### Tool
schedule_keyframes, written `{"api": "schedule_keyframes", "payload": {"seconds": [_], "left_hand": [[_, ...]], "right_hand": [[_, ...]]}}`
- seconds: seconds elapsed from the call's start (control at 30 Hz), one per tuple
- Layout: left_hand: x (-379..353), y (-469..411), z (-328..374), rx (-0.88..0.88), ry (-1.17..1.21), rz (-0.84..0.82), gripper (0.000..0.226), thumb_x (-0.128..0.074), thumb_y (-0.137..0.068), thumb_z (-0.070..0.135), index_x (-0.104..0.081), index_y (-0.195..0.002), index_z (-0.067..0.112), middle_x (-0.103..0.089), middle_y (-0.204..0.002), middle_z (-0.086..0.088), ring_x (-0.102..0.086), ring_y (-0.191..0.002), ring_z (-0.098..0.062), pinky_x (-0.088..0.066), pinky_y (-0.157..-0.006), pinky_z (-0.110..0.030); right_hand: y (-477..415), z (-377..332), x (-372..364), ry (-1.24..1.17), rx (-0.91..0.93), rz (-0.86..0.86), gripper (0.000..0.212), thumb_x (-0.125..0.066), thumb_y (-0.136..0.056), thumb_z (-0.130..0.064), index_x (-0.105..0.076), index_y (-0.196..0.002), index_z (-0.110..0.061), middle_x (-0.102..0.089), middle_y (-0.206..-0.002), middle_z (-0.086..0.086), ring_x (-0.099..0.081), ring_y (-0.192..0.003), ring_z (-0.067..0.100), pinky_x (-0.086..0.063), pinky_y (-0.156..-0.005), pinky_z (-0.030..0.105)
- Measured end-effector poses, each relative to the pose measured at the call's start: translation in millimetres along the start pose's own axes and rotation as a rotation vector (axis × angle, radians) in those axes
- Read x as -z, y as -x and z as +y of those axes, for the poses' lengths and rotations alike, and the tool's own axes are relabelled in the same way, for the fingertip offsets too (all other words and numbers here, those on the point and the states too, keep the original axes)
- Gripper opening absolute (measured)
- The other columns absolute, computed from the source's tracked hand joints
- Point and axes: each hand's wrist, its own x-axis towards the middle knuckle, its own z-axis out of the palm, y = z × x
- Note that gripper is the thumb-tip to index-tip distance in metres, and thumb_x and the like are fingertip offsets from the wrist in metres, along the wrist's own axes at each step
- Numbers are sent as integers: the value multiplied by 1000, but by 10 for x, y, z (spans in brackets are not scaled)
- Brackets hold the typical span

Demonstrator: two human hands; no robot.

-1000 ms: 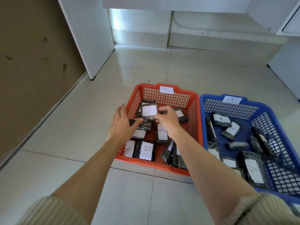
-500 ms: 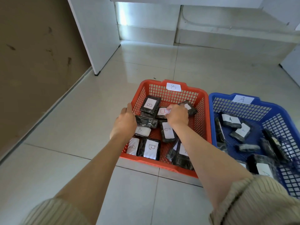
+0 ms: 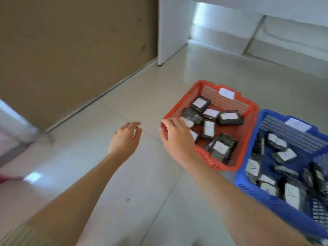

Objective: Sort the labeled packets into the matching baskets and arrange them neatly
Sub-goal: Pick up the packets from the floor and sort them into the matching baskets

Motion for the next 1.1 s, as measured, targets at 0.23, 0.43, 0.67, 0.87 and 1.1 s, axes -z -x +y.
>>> {"api": "schedule_keyframes", "payload": {"seconds": [0.23,0.43,0.67,0.87,1.1], "left_hand": [[741,1518,-1408,326,-215,11,32,-53,-93,35,-58,-124,25,-55,-127,5,-46,-122,-20,-33,-99,-38],[762,2307,-1767,133,-100,-343,69,-58,-60,66,-57,-121,35,-43,-128,12,-38,-119,-14,-33,-98,-35],[927,2189,-1869,422,-162,-164,34,-70,-83,32,-52,-105,13,-62,-98,-8,-54,-85,-24,-41,-69,-32],[769,2063,-1580,575,268,177,22,-70,-83,24,-53,-96,17,-60,-89,-2,-55,-79,-21,-43,-59,-27],[576,1396,-1014,685,767,408,23,-63,-88,16,-53,-108,12,-62,-102,-11,-60,-81,-21,-48,-43,-18]], "right_hand": [[779,-1250,-518,-236,191,-434,34,-50,-89,-29,-61,-116,-10,-60,-113,8,-49,-114,27,-42,-92,36],[1099,-1604,-669,-426,138,-794,23,-62,-87,-34,-63,-103,-17,-62,-99,-2,-55,-95,14,-47,-88,35],[1461,-1755,-320,-221,297,-1455,62,-73,-67,-62,-48,-114,-29,-50,-110,-5,-55,-95,16,-47,-86,35],[1605,-1745,-434,-53,467,-1351,65,-75,-65,-44,-34,-110,-23,-44,-107,2,-52,-83,22,-52,-74,40],[916,-1176,-389,-314,26,-1038,52,-73,-69,-31,-40,-107,-20,-47,-112,2,-49,-96,20,-42,-72,28]]}}
